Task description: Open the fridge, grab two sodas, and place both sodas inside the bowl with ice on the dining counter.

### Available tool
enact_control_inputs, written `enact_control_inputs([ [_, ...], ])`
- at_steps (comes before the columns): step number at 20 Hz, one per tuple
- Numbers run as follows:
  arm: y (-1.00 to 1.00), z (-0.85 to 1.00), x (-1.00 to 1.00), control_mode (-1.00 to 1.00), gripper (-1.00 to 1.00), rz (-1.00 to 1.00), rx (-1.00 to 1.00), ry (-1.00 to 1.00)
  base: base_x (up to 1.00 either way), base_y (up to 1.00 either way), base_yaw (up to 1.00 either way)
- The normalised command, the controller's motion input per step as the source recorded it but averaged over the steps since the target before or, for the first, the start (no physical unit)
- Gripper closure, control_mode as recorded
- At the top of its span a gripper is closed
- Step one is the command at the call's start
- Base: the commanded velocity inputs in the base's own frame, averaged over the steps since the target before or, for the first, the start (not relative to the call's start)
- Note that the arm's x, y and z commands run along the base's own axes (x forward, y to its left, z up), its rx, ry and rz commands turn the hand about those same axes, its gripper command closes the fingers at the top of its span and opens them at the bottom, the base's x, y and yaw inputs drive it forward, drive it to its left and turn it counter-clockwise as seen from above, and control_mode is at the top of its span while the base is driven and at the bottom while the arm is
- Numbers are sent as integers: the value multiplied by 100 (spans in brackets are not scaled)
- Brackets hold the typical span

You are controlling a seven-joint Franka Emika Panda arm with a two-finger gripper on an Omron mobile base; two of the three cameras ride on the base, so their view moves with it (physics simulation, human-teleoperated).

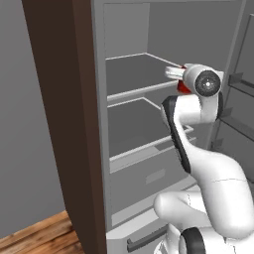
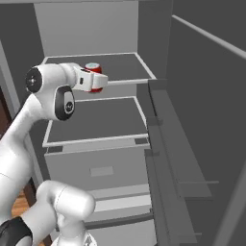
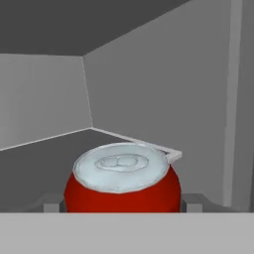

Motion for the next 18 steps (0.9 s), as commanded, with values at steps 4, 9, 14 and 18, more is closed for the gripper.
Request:
enact_control_inputs([
  [4,2,12,-100,-100,100,-10,6,6,0,0,0],
  [9,5,11,-100,-100,100,-11,5,3,0,0,0],
  [14,14,1,-100,-100,100,-11,3,2,0,0,0],
  [18,7,-4,-25,100,100,-3,0,0,-75,22,-8],
])
